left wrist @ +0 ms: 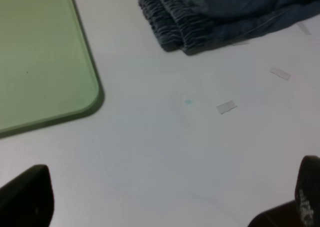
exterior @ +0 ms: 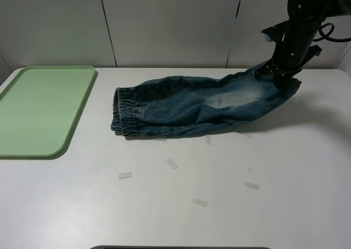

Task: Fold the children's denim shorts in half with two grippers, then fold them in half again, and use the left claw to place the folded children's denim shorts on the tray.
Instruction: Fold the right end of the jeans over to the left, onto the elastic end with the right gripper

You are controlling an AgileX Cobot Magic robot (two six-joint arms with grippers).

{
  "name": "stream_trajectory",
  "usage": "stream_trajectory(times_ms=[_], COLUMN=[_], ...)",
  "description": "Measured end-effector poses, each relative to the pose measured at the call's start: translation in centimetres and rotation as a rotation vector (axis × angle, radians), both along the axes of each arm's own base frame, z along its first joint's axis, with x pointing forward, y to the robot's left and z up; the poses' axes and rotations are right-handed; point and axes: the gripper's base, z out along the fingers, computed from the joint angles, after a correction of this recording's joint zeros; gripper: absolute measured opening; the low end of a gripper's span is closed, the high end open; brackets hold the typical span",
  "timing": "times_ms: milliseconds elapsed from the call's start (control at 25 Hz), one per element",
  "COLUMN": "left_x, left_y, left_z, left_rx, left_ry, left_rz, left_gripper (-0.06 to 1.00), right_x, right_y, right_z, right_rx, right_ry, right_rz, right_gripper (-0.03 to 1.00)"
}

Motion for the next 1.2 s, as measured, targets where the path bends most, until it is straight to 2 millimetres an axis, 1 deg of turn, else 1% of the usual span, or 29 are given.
stream_trajectory(times_ms=[240, 320, 520, 680, 800, 1000, 1080, 1120, 1160, 1200], left_x=[0.0, 0.0, 0.0, 0.0, 0.0, 0.0, 0.0, 0.0, 0.0, 0.0], left_y=[0.0, 0.0, 0.0, 0.0, 0.0, 0.0, 0.0, 0.0, 0.0, 0.0], left_z=[0.0, 0.0, 0.0, 0.0, 0.0, 0.0, 0.0, 0.0, 0.0, 0.0], left_rx=[0.001, 0.001, 0.002, 0.002, 0.002, 0.002, 0.002, 0.002, 0.002, 0.002], left_ry=[-0.001, -0.001, -0.001, -0.001, -0.001, -0.001, -0.001, -0.001, -0.001, -0.001], left_rz=[-0.001, -0.001, -0.001, -0.001, -0.001, -0.001, -0.001, -0.001, -0.001, -0.001], left_gripper=[0.96, 0.96, 0.96, 0.96, 0.96, 0.96, 0.96, 0.96, 0.96, 0.96], right_x=[-0.5, -0.6, -1.1, -1.5, -1.7, -2.0, -2.1, -2.1, -2.1, -2.1], right_y=[-1.8, -2.8, -4.9, -5.8, -5.8, -5.2, -4.7, -3.5, -3.5, -2.9], right_z=[2.3, 3.1, 5.3, 6.7, 7.3, 7.6, 7.6, 7.5, 7.5, 7.5], right_rx=[-0.166, -0.204, -0.270, -0.292, -0.293, -0.219, -0.197, -0.193, -0.193, -0.192], right_ry=[-0.025, -0.039, -0.077, -0.090, -0.102, -0.101, -0.096, -0.095, -0.095, -0.095], right_rz=[-0.041, -0.052, -0.083, -0.086, -0.072, -0.085, -0.076, -0.048, -0.048, -0.033], right_gripper=[0.00, 0.00, 0.00, 0.00, 0.00, 0.00, 0.00, 0.00, 0.00, 0.00])
